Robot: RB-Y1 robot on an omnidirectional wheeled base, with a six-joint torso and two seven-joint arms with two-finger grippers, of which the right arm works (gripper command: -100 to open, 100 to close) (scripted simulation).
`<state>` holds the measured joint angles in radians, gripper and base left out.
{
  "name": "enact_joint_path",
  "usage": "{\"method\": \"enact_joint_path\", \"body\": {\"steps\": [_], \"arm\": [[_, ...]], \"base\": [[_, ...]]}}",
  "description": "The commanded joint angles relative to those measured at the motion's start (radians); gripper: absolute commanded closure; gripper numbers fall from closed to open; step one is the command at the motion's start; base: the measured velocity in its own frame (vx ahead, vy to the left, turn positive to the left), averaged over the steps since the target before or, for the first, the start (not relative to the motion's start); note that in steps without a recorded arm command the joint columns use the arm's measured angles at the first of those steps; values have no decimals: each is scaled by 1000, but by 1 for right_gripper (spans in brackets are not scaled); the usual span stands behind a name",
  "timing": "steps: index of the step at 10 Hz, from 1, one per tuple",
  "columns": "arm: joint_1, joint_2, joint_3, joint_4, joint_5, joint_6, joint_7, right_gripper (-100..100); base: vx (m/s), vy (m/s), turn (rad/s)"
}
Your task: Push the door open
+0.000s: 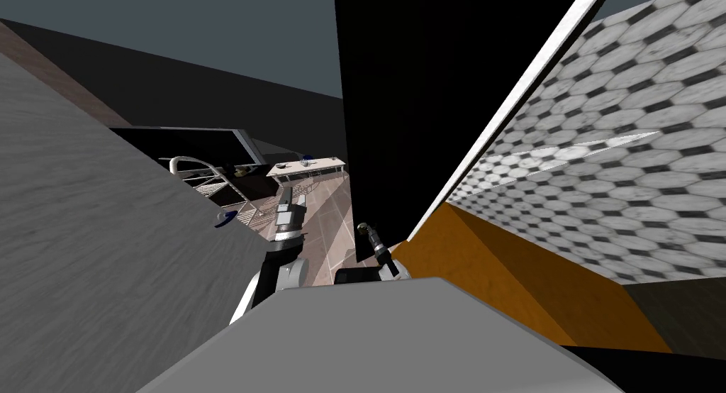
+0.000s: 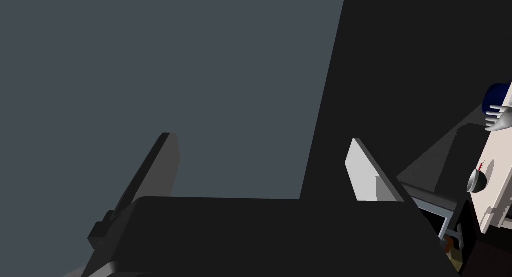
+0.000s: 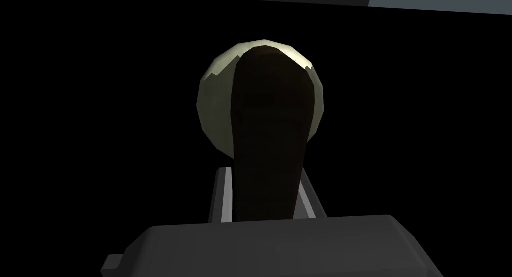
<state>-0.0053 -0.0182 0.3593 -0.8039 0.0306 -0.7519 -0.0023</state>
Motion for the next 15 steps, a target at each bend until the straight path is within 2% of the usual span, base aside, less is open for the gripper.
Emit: {"method": "enact_joint_path", "body": {"steps": [1, 2, 3, 8, 10, 15], "arm": [[0, -16, -28, -5, -12, 4, 5, 100], [-3, -20, -47, -3, -20, 4, 9, 100], [-3, -20, -47, -3, -20, 4, 9, 100], [-15, -23, -123, 4, -56, 3, 24, 100], [-17, -23, -132, 5, -60, 3, 26, 100], [-27, -7, -196, 12, -90, 3, 39, 100]], "base": [[131, 129, -66], [137, 133, -45], [112, 102, -57], [123, 135, -81], [109, 119, -54], [122, 132, -76]]}}
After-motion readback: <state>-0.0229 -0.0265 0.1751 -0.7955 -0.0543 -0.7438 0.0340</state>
